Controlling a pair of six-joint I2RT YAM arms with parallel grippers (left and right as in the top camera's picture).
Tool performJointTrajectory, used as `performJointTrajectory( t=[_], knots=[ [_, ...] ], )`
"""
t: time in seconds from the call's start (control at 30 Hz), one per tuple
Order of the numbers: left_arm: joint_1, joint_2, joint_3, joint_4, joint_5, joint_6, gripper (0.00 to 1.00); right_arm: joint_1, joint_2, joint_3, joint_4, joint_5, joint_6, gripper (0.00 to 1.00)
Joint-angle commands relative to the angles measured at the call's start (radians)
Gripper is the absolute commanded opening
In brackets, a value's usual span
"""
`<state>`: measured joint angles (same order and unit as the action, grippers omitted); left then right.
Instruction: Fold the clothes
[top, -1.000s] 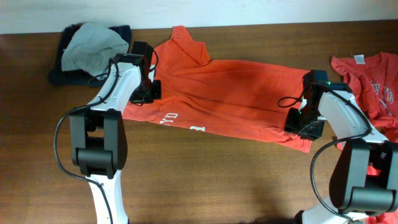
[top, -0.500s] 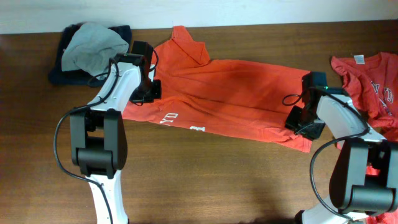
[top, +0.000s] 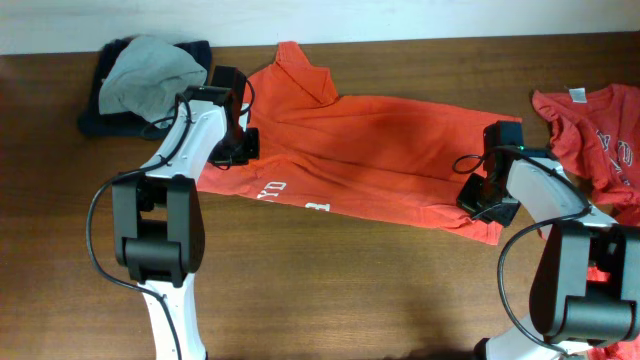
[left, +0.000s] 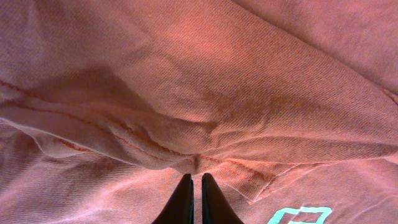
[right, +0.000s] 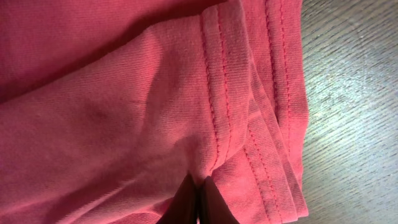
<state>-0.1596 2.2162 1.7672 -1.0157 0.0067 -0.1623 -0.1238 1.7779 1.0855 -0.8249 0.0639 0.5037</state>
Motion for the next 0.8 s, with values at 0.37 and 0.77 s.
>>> performJointTrajectory(
  t=[0.37,0.77],
  knots=[
    [0.001,0.008,0.001,0.002,-0.01,-0.008,0.08,-0.003,-0.004,0.145,0.096,0.028,-0.001,0.04],
    [0.001,0.008,0.001,0.012,-0.011,-0.008,0.07,-0.003,0.021,0.142,0.301,0.128,-0.002,0.75]
  ],
)
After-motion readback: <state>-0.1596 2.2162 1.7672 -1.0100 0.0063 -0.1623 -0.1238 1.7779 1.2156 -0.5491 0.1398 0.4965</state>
